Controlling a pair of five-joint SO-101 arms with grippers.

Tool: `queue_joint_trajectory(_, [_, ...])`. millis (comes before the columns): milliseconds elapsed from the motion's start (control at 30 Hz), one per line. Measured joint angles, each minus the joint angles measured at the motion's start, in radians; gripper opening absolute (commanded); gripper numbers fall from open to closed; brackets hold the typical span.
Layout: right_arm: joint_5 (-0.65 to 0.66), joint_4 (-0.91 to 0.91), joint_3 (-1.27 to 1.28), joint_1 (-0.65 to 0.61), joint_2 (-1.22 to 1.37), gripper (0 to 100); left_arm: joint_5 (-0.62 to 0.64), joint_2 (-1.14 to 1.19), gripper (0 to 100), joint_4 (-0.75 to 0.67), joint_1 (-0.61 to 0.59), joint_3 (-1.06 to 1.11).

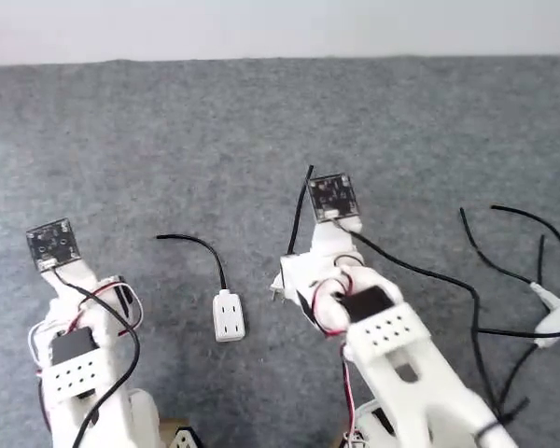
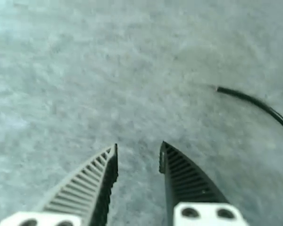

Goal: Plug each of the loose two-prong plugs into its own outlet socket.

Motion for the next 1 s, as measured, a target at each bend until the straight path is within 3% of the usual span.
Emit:
queue_joint_trajectory(300, [-0.106,0.072,-0.350,-0.061,0.448,18.2,-0.006,0.000,14,-0.041,-0.011,0.005])
queue_joint_trajectory(500, [-0.112,0.098,-0.489,-0.068,0.661,6.7,-0.006,0.000,14,-0.043,-0.011,0.005])
queue_joint_trajectory(767, [-0.112,0.126,-0.523,-0.066,0.703,15.2,-0.006,0.000,14,-0.043,-0.011,0.005])
queue_joint_trajectory(1000, [-0.112,0.204,-0.523,-0.055,0.703,15.4,-0.006,0.000,14,-0.043,-0.011,0.005])
